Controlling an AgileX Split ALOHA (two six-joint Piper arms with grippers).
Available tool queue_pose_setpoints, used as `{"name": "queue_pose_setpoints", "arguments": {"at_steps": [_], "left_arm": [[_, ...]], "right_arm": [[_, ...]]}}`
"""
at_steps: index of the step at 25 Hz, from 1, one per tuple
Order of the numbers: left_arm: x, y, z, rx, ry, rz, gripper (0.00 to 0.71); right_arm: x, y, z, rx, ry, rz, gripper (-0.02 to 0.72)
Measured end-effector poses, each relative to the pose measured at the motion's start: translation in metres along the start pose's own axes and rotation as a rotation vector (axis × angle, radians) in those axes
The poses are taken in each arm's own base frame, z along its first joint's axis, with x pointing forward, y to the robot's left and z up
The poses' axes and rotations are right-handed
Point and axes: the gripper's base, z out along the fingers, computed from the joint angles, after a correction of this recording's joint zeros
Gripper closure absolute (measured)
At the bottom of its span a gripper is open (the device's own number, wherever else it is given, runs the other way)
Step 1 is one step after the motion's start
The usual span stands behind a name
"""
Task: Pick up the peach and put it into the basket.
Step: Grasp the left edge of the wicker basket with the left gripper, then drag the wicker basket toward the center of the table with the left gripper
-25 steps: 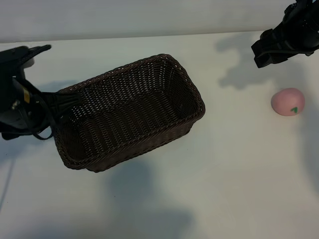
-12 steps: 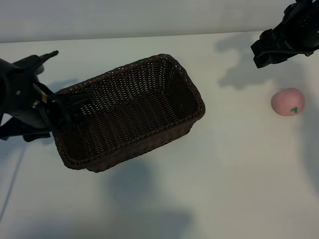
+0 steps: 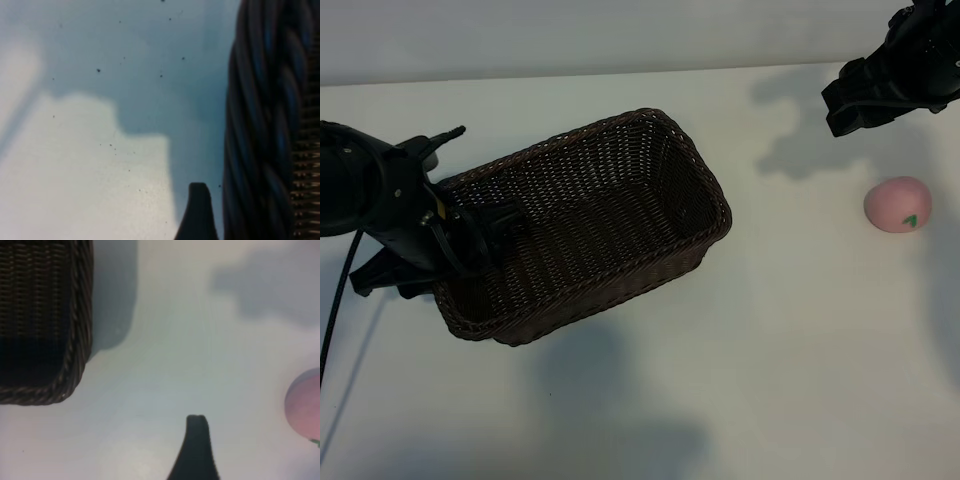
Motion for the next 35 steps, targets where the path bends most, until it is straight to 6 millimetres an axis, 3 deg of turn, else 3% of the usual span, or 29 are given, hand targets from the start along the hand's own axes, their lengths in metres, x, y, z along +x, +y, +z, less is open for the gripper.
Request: {"name": "queue_pose_setpoints", "arguments": {"at_steps": [14, 17, 22, 35], "left_arm": [[-0.006, 0.006, 0.014, 0.019, -0.001, -0.024, 0.12], [-0.006, 0.005, 0.014, 0.026, -0.004, -0.025, 0.153], [-0.004, 0.007, 0.016, 0.019, 0.004, -0.026, 0.306], [-0.002, 0.002, 0.018, 0.075, 0.029, 0.024, 0.311]], "right_arm": [[0.0, 0.0, 0.0, -0.001, 0.003, 0.0, 0.118], [0.0, 0.0, 0.0, -0.001, 0.003, 0.0, 0.118], [0.0, 0.0, 0.0, -0.001, 0.004, 0.0, 0.118], [0.001, 0.0, 0.0, -0.002, 0.008, 0.001, 0.118]]}}
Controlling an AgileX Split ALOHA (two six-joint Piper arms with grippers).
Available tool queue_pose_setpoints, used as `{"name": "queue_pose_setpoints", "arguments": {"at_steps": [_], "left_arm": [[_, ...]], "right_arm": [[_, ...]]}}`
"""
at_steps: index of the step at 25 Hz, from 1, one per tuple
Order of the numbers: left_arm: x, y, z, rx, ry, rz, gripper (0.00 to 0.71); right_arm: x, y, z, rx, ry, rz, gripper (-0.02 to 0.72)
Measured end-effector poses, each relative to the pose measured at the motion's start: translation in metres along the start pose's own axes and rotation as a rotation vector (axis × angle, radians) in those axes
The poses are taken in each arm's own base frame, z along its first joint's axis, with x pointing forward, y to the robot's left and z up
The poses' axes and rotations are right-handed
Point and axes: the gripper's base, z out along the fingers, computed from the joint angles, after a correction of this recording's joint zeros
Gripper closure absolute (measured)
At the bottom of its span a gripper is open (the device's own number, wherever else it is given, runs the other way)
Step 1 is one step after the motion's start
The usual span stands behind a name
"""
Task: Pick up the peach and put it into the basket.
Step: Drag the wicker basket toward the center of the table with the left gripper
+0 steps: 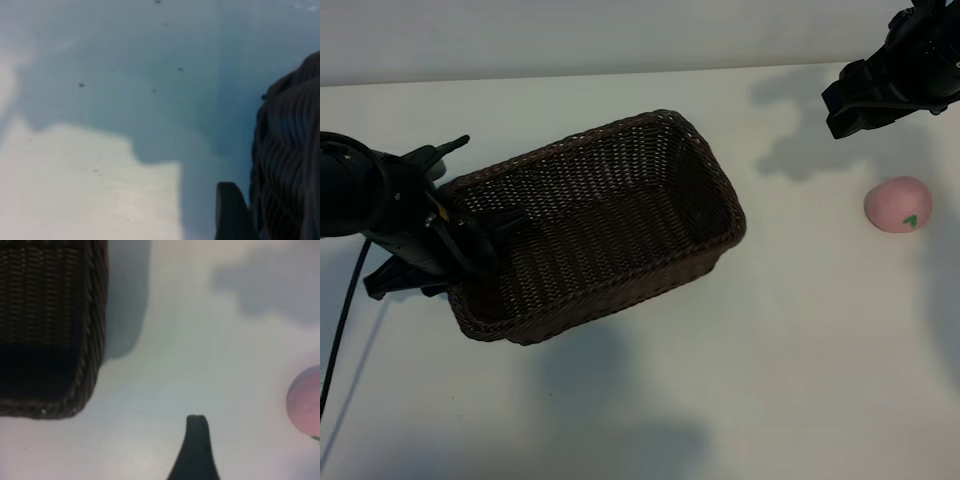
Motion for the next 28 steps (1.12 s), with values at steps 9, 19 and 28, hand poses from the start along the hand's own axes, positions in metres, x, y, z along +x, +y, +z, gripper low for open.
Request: {"name": "queue_pose_setpoints", "arguments": {"at_steps": [9, 19, 28], "left_arm": [[-0.002, -0.006, -0.001, 0.178, 0.066, -0.04, 0.383], [-0.018, 0.003, -0.027, 0.36, 0.024, -0.018, 0.383], [-0.037, 0.002, -0.044, 0.416, -0.037, 0.028, 0.384]], "right_arm": [[0.0, 0.0, 0.0, 0.0, 0.0, -0.001, 0.118], [0.0, 0.0, 0.0, -0.001, 0.002, 0.0, 0.118], [0.0, 0.0, 0.0, -0.001, 0.003, 0.0, 0.118]]}}
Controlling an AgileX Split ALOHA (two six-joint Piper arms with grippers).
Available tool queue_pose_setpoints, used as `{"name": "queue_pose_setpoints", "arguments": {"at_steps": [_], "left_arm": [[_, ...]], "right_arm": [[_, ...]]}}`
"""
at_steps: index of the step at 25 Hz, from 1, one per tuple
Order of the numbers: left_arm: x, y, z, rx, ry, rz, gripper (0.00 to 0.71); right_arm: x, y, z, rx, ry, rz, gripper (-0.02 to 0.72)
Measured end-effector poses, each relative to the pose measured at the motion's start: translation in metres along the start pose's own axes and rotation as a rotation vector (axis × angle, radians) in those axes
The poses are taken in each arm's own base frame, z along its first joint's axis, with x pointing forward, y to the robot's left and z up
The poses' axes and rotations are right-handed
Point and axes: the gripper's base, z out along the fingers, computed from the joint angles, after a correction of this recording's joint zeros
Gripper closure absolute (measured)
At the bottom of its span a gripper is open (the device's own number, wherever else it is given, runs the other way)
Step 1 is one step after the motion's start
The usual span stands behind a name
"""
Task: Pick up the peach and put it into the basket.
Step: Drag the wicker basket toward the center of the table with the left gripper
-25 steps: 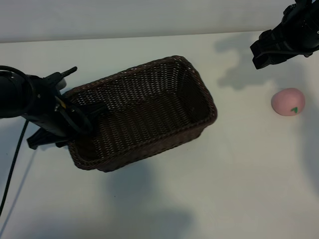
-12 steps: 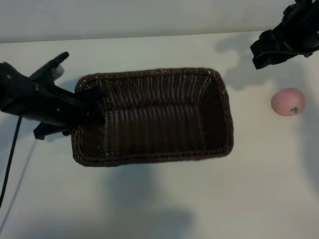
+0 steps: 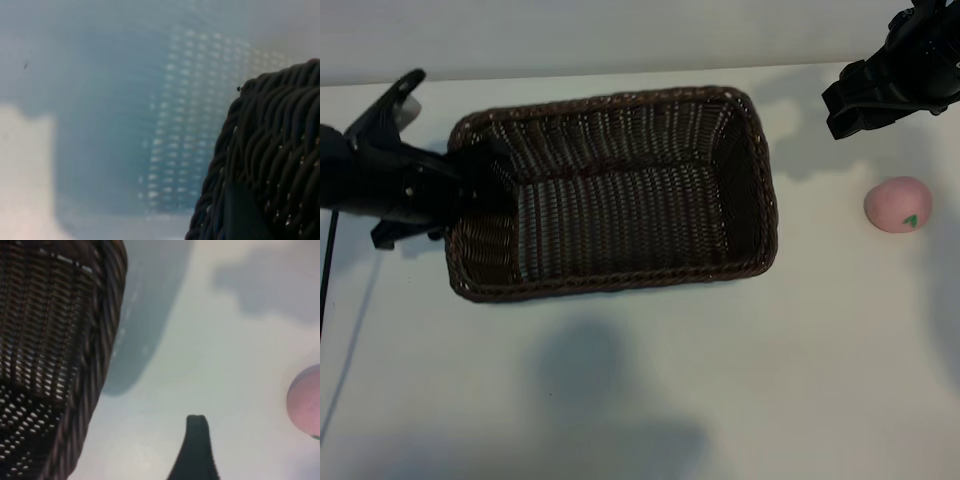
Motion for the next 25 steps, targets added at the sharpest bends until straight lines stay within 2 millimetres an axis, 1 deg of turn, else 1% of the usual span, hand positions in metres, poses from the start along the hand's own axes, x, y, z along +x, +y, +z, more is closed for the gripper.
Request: {"name": "queue_pose_setpoints", "arguments": {"at_steps": [4, 11, 16, 22, 25], "left_arm": [[-0.016, -0.012, -0.005, -0.001, -0.009, 0.052, 0.384], [-0.044, -0.021, 0.007, -0.042, 0.01, 0.069, 0.384], [-0.055, -0.025, 0.023, -0.043, 0.024, 0.056, 0.384], [-0.056, -0.039, 0.056, -0.034, 0.073, 0.076, 0.384], [-0.057, -0.043, 0.069, -0.023, 0.086, 0.067, 0.384]], "right_arm": [[0.0, 0.0, 0.0, 0.0, 0.0, -0.001, 0.118], [0.0, 0.0, 0.0, 0.0, 0.0, 0.0, 0.118], [0.0, 0.0, 0.0, 0.0, 0.0, 0.0, 0.118], [0.0, 0.0, 0.0, 0.0, 0.0, 0.0, 0.118], [0.0, 0.0, 0.0, 0.0, 0.0, 0.0, 0.118]]}}
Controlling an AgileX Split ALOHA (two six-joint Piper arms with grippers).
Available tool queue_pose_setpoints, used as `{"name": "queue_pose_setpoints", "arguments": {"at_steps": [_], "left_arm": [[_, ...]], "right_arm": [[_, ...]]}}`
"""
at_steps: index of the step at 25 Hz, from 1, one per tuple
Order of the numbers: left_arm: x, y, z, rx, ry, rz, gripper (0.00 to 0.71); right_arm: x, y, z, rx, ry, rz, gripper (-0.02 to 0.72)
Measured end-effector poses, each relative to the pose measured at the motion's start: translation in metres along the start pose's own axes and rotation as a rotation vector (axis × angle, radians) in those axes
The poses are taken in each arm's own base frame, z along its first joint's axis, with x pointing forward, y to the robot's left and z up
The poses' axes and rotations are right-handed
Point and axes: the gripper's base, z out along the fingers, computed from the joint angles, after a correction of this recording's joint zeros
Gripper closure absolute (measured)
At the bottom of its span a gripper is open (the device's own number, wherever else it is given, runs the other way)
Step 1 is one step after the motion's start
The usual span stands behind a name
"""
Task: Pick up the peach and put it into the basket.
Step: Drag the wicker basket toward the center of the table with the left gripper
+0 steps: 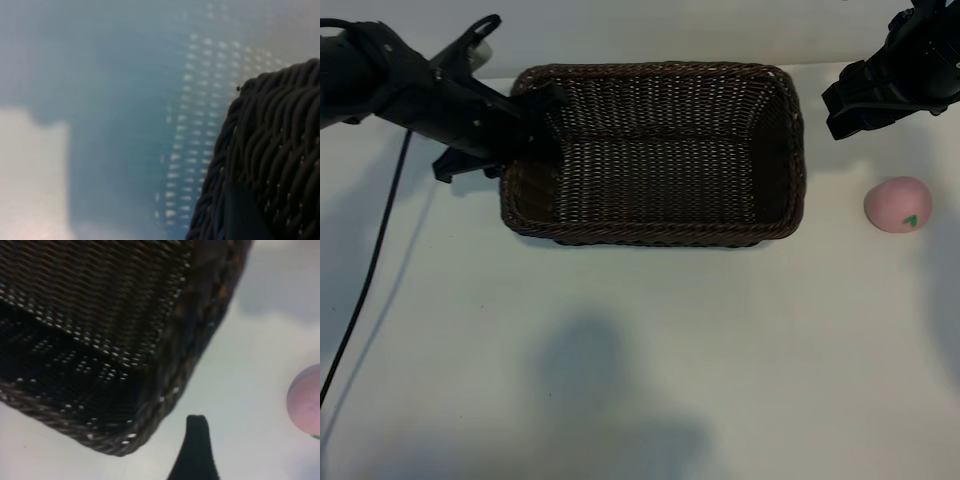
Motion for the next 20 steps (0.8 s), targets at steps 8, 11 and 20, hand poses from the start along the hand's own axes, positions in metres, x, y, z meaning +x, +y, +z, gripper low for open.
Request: {"name": "queue_pose_setpoints", "arguments": {"at_steps": [8, 11, 20], "left_arm": [[0.003, 0.006, 0.024, -0.018, 0.035, -0.029, 0.384], [0.004, 0.006, 0.025, -0.017, 0.038, -0.03, 0.384], [0.004, 0.006, 0.025, -0.016, 0.043, -0.035, 0.385]], "right_arm": [[0.0, 0.0, 0.0, 0.0, 0.001, 0.0, 0.118], [0.0, 0.0, 0.0, 0.0, 0.001, 0.0, 0.118], [0.001, 0.0, 0.0, -0.002, 0.006, 0.0, 0.118]]}}
